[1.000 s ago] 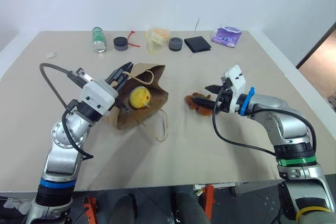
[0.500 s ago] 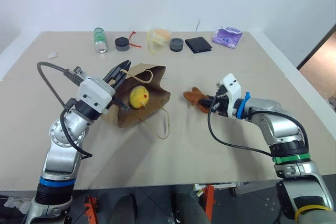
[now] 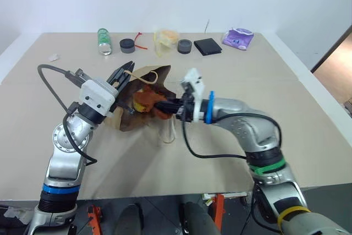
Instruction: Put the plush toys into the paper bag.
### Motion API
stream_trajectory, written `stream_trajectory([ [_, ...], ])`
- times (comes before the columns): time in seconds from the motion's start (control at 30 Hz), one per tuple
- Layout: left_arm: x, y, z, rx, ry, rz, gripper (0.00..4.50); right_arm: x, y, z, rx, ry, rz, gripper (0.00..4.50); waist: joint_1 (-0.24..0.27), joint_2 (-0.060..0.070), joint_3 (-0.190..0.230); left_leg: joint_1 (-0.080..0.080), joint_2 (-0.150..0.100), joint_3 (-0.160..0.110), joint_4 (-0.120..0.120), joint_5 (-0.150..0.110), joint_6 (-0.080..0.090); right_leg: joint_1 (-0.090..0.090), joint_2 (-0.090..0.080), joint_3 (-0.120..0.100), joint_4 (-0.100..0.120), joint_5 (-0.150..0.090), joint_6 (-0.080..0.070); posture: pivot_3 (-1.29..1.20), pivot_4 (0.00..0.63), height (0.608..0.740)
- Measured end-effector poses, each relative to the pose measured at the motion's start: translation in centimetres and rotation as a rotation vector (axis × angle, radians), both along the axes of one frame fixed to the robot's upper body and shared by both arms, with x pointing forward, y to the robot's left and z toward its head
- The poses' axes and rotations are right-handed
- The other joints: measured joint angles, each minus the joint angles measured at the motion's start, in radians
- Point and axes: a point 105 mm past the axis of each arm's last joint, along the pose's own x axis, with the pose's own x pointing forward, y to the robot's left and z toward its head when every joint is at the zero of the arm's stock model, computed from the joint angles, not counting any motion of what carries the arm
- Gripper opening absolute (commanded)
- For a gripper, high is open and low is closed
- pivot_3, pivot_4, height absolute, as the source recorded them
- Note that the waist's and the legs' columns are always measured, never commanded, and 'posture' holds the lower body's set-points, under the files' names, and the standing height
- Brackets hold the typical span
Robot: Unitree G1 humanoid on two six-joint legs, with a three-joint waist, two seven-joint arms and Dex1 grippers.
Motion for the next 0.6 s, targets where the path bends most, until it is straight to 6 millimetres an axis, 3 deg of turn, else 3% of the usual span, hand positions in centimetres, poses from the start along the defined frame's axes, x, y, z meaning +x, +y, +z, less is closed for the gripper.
stream_trajectory([
  [0.3, 0.1, 0.0, -0.1, -0.006, 0.009, 0.004, 0.00, 3.4, 5.4, 1.4, 0.036, -0.075, -0.119, 0.12, 0.000, 0.000, 0.000, 0.000, 0.001, 0.000, -0.001, 0.000, 0.000, -0.001, 0.001, 0.000, 0.000, 0.000, 0.000, 0.00, 0.150, 0.740],
  [0.47, 0.1, 0.0, -0.1, -0.010, 0.009, 0.004, 0.00, 4.7, 5.4, -0.2, -0.013, -0.046, -0.219, 0.12, 0.001, 0.000, 0.000, -0.001, 0.001, 0.000, 0.000, 0.000, 0.000, -0.001, 0.001, 0.000, 0.000, 0.000, 0.000, 0.00, 0.150, 0.740],
  [0.53, 0.1, 0.0, -0.1, -0.014, 0.008, 0.006, 0.00, 4.9, 5.2, -0.5, -0.026, -0.048, -0.236, 1.13, 0.000, 0.000, 0.000, -0.001, 0.001, 0.000, 0.000, 0.000, 0.000, -0.001, 0.001, 0.000, 0.000, 0.000, 0.000, 0.00, 0.150, 0.740],
  [0.57, 0.2, 0.0, -0.1, -0.017, 0.008, 0.009, 0.00, 5.0, 5.1, -0.5, -0.029, -0.051, -0.244, 1.34, 0.000, 0.000, 0.000, -0.001, 0.001, 0.000, -0.001, 0.000, 0.000, -0.001, 0.001, 0.000, 0.000, 0.000, 0.000, 0.00, 0.150, 0.740],
  [0.6, 0.2, 0.0, -0.1, -0.020, 0.007, 0.012, 0.00, 5.1, 4.8, -0.5, -0.028, -0.051, -0.253, 1.85, 0.000, 0.000, 0.000, -0.001, 0.001, 0.000, -0.001, 0.000, 0.000, -0.001, 0.001, 0.000, 0.000, 0.000, 0.000, 0.00, 0.150, 0.740],
])
